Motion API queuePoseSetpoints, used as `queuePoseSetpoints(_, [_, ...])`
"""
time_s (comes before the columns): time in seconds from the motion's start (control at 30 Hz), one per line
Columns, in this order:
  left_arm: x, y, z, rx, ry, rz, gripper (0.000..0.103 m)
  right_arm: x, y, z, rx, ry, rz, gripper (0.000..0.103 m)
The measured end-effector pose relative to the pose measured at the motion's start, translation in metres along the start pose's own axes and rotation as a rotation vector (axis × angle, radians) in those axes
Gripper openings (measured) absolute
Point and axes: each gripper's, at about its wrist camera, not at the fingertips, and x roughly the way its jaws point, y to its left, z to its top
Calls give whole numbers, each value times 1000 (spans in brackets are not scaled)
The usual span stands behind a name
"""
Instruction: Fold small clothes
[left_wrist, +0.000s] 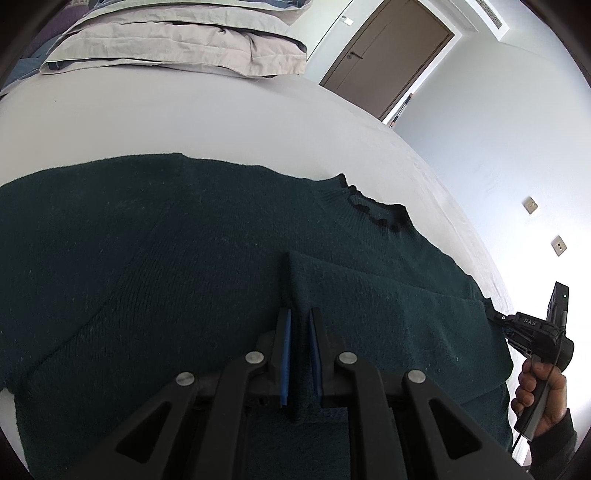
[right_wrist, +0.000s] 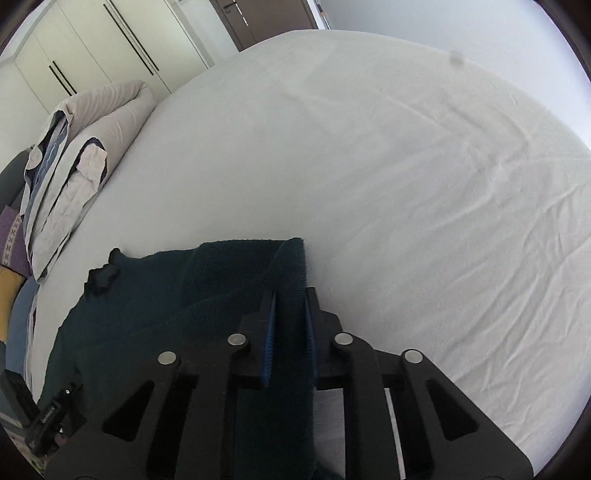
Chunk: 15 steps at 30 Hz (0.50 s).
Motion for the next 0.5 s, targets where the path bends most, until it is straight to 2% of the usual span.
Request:
queuePoseSetpoints(0.17, [0, -2, -2, 7, -9, 9, 13, 9, -7, 0, -16, -46, -44, 6])
queuePoseSetpoints(0.33, [1, 1, -3, -8, -9, -6, 14, 8, -14, 6, 27, -50, -27, 6])
queuePoseSetpoints(0.43, [3, 3, -3, -14, -9, -13, 14, -15, -12, 0, 89, -79, -9, 11])
queuePoseSetpoints(0.5, [3, 4, -4, -17, -12, -18, 14, -37, -1, -10, 45, -135, 18, 12])
